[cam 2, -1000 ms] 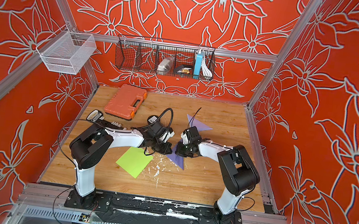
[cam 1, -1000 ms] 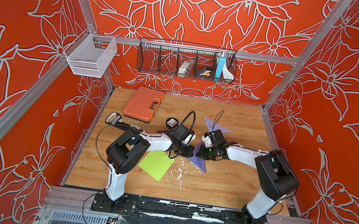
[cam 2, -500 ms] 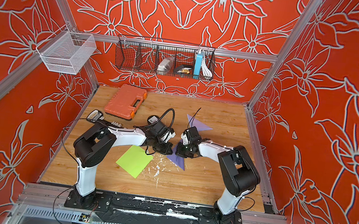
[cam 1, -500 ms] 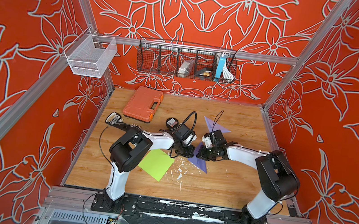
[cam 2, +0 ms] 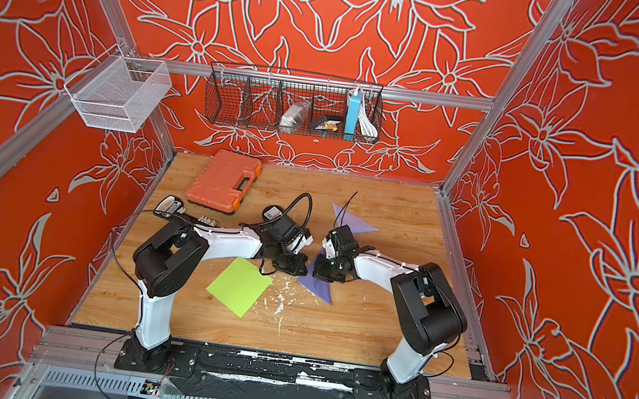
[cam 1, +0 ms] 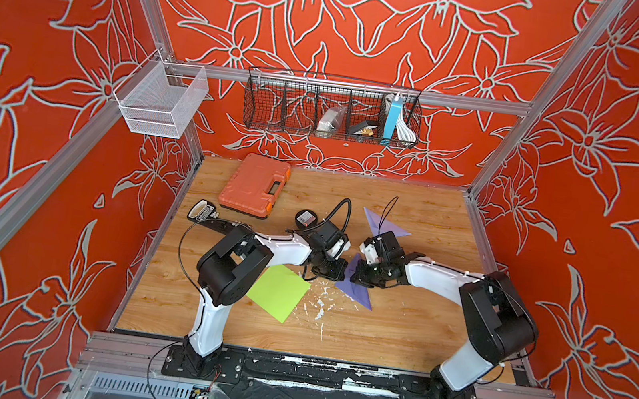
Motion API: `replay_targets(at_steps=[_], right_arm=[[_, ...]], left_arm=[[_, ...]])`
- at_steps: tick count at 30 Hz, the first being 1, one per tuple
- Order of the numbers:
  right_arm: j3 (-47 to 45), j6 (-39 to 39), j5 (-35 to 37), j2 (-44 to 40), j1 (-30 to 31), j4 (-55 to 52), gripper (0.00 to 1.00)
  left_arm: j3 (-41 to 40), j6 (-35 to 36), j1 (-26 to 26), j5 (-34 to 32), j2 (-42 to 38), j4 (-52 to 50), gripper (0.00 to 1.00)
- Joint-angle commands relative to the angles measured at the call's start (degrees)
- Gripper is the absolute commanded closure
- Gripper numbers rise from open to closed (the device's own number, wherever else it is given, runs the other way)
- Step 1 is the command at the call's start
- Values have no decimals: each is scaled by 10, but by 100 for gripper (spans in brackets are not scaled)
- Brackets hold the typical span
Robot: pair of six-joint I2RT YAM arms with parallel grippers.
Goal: Fold the square paper diagonally
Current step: Fold the paper at the center of the board.
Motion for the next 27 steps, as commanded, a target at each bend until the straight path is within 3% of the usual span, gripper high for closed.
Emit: replay_targets(at_steps=[1, 27], right_arm=[[17, 8, 15, -16, 7, -15, 96], [20, -3, 7, 36, 19, 20, 96]], left_arm=[[7, 9, 2, 8, 13, -18, 100], [5, 16, 3, -10, 5, -22, 100]])
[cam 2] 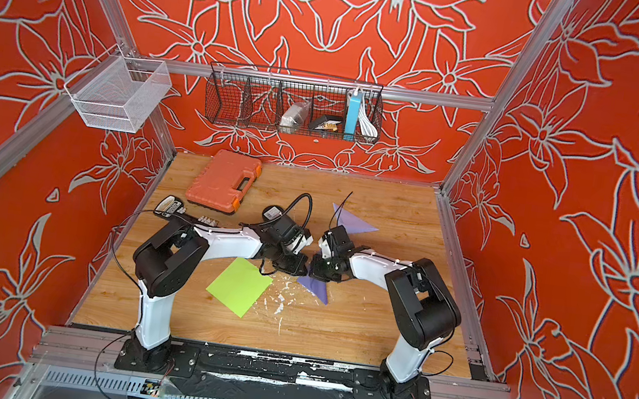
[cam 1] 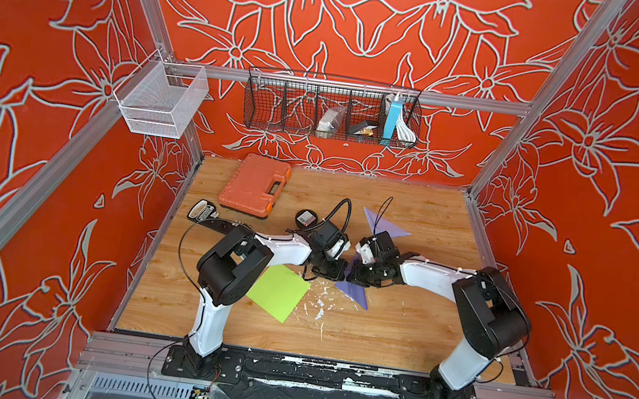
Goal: Fold the square paper diagonally
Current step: Fold the paper at the center of the board.
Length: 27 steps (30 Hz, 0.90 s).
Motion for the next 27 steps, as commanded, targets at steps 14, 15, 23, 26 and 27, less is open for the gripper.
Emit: replay_targets(at_steps=[14, 15, 23, 26, 27], right_arm=[[24, -19, 3, 30, 6, -35, 64], [22, -18, 4, 30, 6, -35, 62], [10, -20, 7, 21, 6, -45, 51], [5, -17, 7, 20, 7, -44, 52], [3, -17, 6, 18, 7, -43, 51]], left_arm=[[8, 32, 4, -96, -16, -65, 100], [6, 34, 4, -114, -24, -69, 100], [-4, 37, 8, -138, -51, -71, 100], [-11, 32, 8, -130, -60, -60, 100], [-16, 31, 8, -129, -66, -54, 100]])
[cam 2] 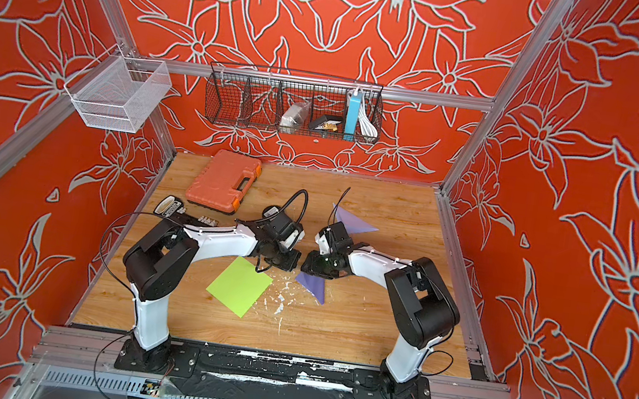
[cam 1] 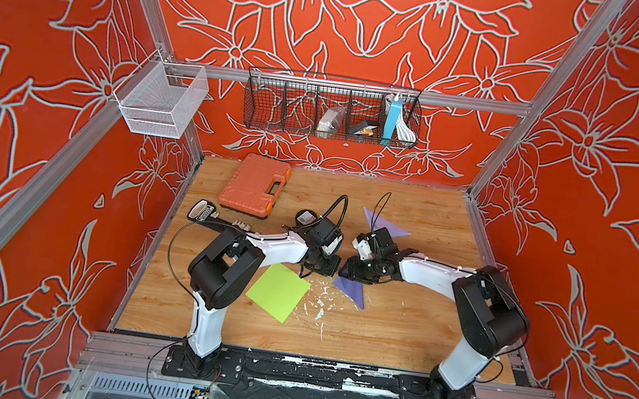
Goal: Fold the square paper diagonally
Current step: Fold the paper at the center of the board.
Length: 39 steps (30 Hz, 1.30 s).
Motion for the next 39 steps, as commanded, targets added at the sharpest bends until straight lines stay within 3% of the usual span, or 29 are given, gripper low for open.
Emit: replay_targets(at_steps=[1, 4, 7, 11, 17, 20, 24, 29, 39], right_arm=[[-21, 0, 16, 10, 5, -38, 47], [-24, 2, 19, 6, 5, -37, 38], [-23, 5, 21, 4, 5, -40, 36], [-24, 5, 23, 2, 5, -42, 56], [-25, 7, 34, 1, 9, -49, 73], [-25, 8, 35, 3, 10, -48, 86], [-28, 10, 34, 1, 11, -43, 94], [-33, 22, 28, -2, 11, -29, 96], [-41, 29, 28, -18, 11, -29, 96]], left_arm=[[-16, 5, 1, -3, -32, 3, 100], [-18, 6, 1, -4, -37, 4, 100], [-18, 6, 1, 5, -37, 6, 100], [-29, 2, 1, 32, -55, 25, 100], [-34, -19, 1, 81, -88, 30, 100], [-29, -44, 0, 112, -82, 26, 100], [-20, -72, -8, 125, -64, 14, 100], [-50, -87, -17, 121, -58, 54, 100], [-38, -88, -20, 119, -10, 74, 100]])
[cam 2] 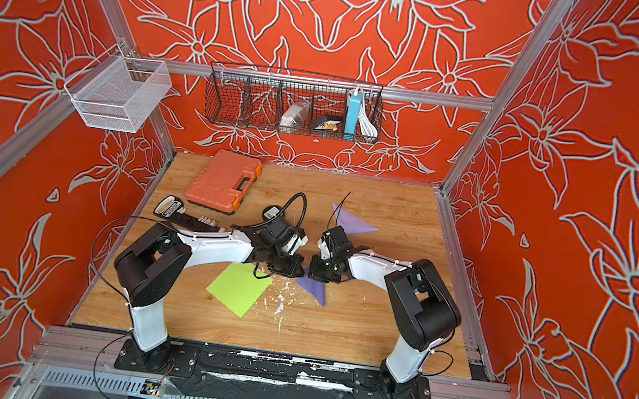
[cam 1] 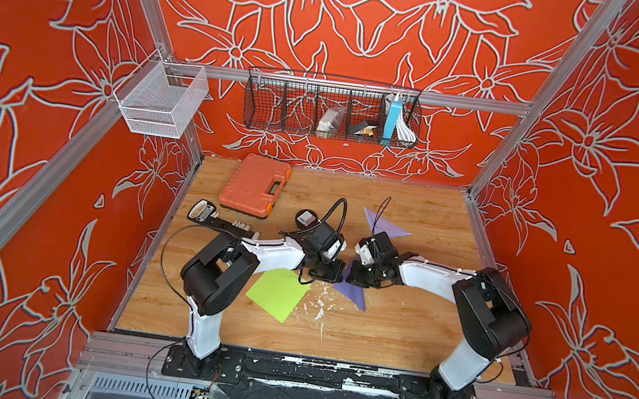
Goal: Fold the square paper diagonally
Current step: Fold the paper at the center of the board.
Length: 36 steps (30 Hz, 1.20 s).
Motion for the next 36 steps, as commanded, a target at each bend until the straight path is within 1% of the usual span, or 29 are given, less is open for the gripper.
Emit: replay_targets(at_steps=[1, 3, 11, 16, 19, 21, 27, 31, 33, 36], right_arm=[[-17, 8, 8, -9, 5, -25, 96], [-18, 8, 9, -12, 5, -25, 96], [-18, 9, 2, -18, 5, -25, 96], [-12, 6, -3, -33, 4, -29, 94], [-7, 7, -14, -49, 5, -26, 93], [2, 4, -17, -62, 4, -36, 89], [4, -8, 7, -124, -9, -95, 71], [-15, -21, 6, -155, -36, -118, 54], [-24, -35, -3, -158, -52, -122, 48], [-34, -55, -42, -147, -78, -115, 42]], left_arm=[[7, -6, -4, 7, 16, 19, 100], [7, -3, -5, 15, 23, 26, 100], [10, 1, -6, 5, 46, 23, 100], [-4, 2, -6, -36, 56, 18, 100], [0, 6, -6, -39, 71, 7, 100], [5, 7, -6, -40, 82, -2, 100], [4, 4, -8, -41, 85, 0, 100], [5, 8, -8, -43, 83, -2, 100], [6, 9, -8, -41, 83, -4, 100], [7, 12, -9, -41, 82, -6, 100]])
